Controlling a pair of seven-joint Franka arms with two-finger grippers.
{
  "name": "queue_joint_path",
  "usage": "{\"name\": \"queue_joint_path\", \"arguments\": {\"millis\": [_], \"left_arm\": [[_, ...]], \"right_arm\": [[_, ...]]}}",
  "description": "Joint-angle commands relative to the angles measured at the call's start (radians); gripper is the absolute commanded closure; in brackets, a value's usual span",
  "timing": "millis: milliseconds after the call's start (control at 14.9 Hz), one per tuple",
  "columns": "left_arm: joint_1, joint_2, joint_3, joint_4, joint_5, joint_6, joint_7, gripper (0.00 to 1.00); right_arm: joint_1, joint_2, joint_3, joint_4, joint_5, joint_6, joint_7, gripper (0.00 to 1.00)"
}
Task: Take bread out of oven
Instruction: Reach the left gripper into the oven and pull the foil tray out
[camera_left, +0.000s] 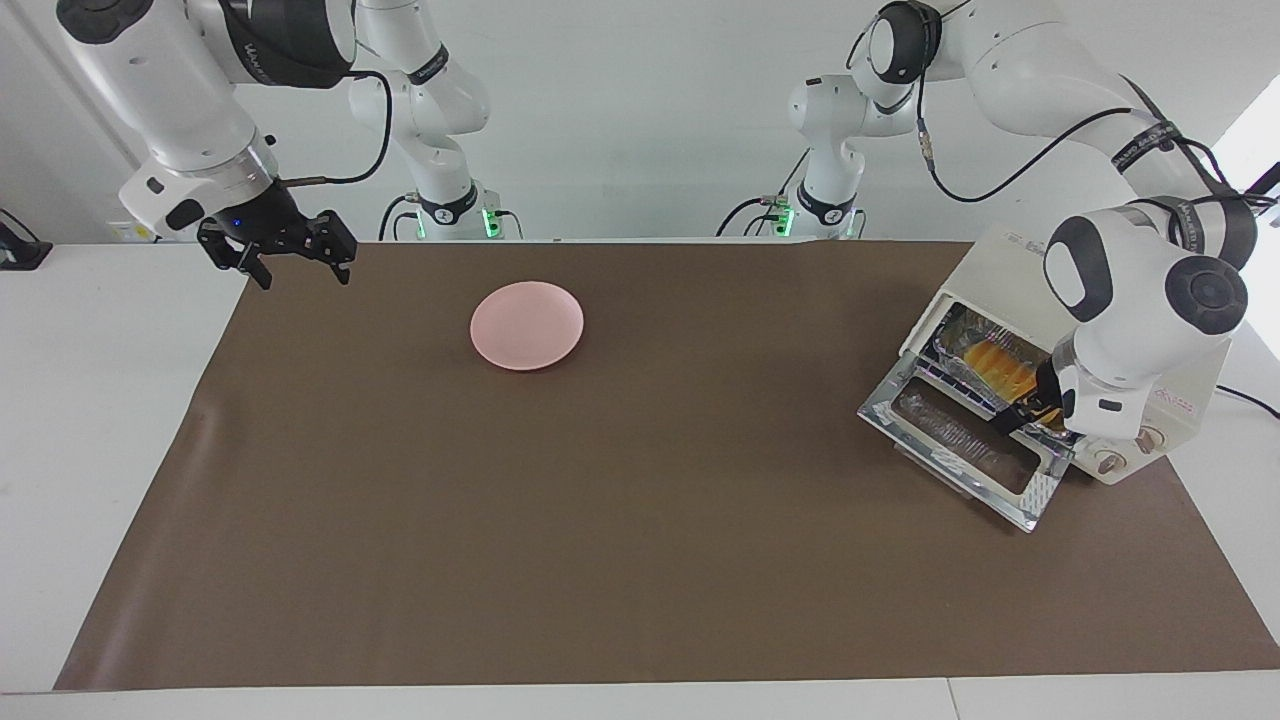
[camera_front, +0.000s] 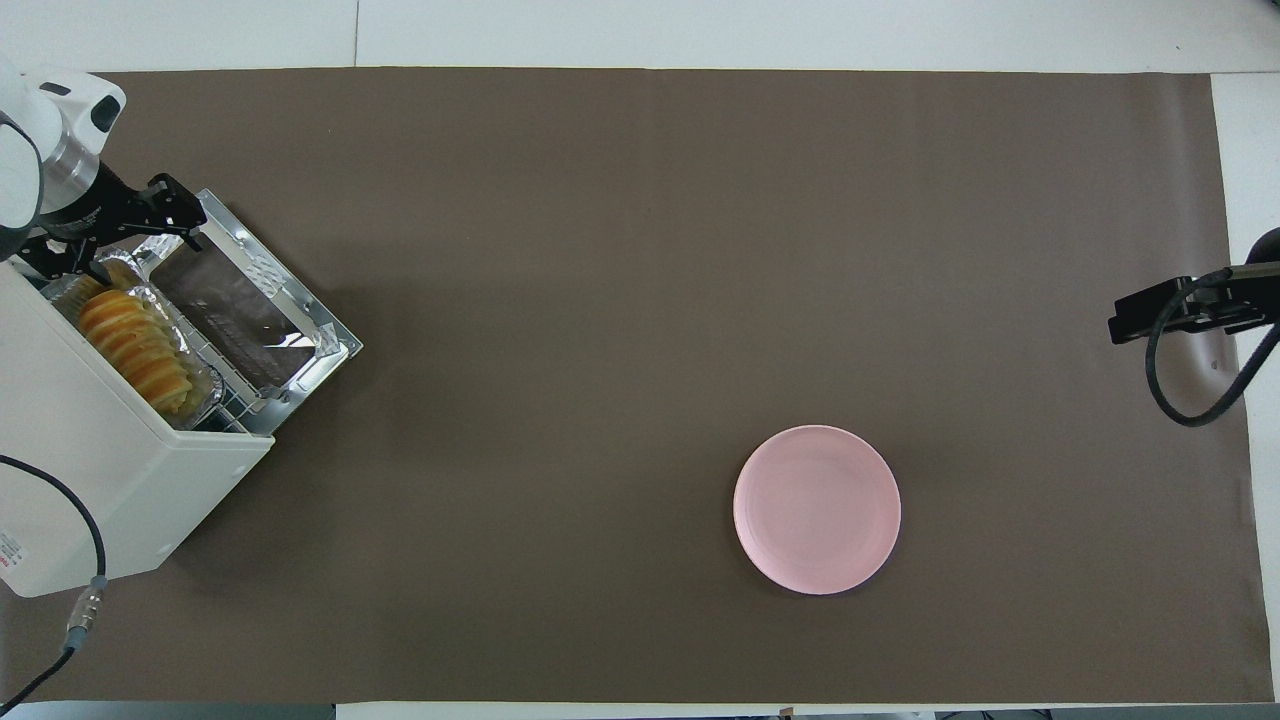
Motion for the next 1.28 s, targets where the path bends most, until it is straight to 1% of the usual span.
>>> {"name": "queue_joint_path", "arguments": {"millis": [0, 134, 403, 470, 538, 605, 672, 739, 806, 1075, 1209], "left_arm": [[-0.034, -0.032, 0.003, -0.092, 0.038, 0.055, -0.079, 0.0], [-0.035, -0.037, 0.003, -0.142, 0.039, 0.089, -0.084, 0.0], [-0.036, -0.044, 0.003, -0.196, 0.064, 0.116, -0.087, 0.0], [-0.036, -0.049, 0.003, -0.211, 0.065, 0.125, -0.087, 0.05], [-0.035, -0.052, 0.003, -0.217, 0.065, 0.132, -0.087, 0.21], [-0.033, -0.052, 0.003, -0.221, 0.065, 0.13, -0.084, 0.44], [-0.028, -0.055, 0.003, -0.231, 0.065, 0.133, -0.084, 0.56], [-0.027, -0.06, 0.002, -0.233, 0.065, 0.135, -0.084, 0.75], [-0.027, -0.06, 0.002, -0.233, 0.065, 0.138, -0.082, 0.99], [-0.033, -0.058, 0.0, -0.228, 0.065, 0.142, -0.075, 1.0], [-0.05, -0.049, 0.0, -0.199, 0.058, 0.144, -0.076, 1.0]], "right_arm": [[-0.008, -0.012, 0.001, -0.012, 0.012, 0.004, -0.023, 0.0], [-0.008, -0.012, 0.001, -0.012, 0.012, 0.004, -0.023, 0.0], [-0.008, -0.014, 0.001, -0.012, 0.012, -0.022, -0.023, 0.0], [-0.008, -0.014, 0.001, -0.012, 0.012, -0.022, -0.023, 0.0], [-0.008, -0.014, 0.001, -0.012, 0.012, -0.022, -0.024, 0.0], [-0.008, -0.014, 0.001, -0.012, 0.012, -0.022, -0.023, 0.0], [-0.008, -0.014, 0.001, -0.012, 0.012, -0.022, -0.024, 0.0], [-0.008, -0.014, 0.001, -0.012, 0.012, -0.022, -0.023, 0.0], [-0.008, -0.014, 0.001, -0.012, 0.012, -0.022, -0.024, 0.0], [-0.008, -0.014, 0.001, -0.012, 0.012, -0.022, -0.026, 0.0], [-0.012, -0.014, 0.001, -0.012, 0.012, -0.022, -0.024, 0.0]]}}
